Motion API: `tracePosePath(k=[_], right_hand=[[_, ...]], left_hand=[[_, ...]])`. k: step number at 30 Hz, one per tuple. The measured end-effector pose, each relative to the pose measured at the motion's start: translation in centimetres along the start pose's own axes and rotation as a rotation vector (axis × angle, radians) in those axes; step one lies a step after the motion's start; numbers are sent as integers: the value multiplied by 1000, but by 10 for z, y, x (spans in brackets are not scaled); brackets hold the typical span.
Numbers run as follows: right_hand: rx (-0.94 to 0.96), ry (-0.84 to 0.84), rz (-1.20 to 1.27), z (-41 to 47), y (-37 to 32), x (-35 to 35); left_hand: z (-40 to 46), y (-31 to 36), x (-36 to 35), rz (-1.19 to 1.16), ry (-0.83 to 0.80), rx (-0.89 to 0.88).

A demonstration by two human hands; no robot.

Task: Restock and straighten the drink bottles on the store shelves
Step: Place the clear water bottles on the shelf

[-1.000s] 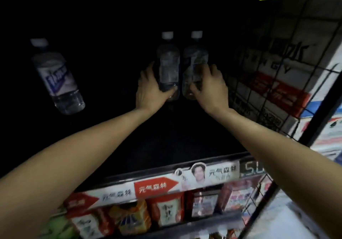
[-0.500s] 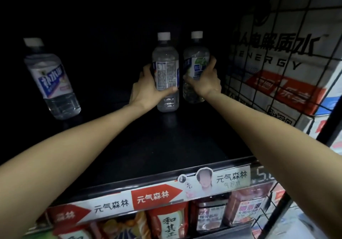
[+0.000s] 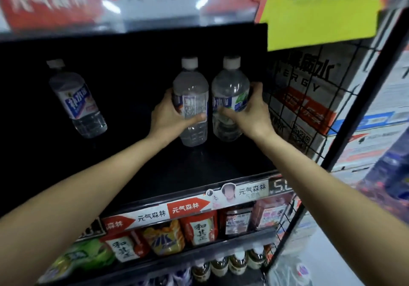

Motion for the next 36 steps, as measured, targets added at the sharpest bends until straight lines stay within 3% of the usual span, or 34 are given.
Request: tracePosePath(k=[6, 13, 20, 24, 30, 36], right_hand=[[-84, -78, 54, -56, -39, 37], [-227, -215, 226, -131, -91, 95], [-244, -313, 295, -158, -165, 150], [-165, -316, 269, -145, -208, 165], [51, -273, 343, -101, -277, 166], [135, -264, 524, -58, -348, 169]], left_hand=[[-56, 41, 30, 4, -117, 62], [-122, 107, 84, -77, -408, 114], [-137, 189, 159, -37, -567, -16], [-119, 229, 195, -16, -510, -110], [-85, 281, 242, -140, -244, -206], [-49, 335, 293, -181, -41, -341]])
Point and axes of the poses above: each hand's wrist, its own z-axis towards the middle knuckle, its own x-axis out of the back of the hand, y = z × x, the point moved 3 cm from there along z, towards the middle knuckle, and after that the axes turned 5 degrees about z, right-handed, at the moved point
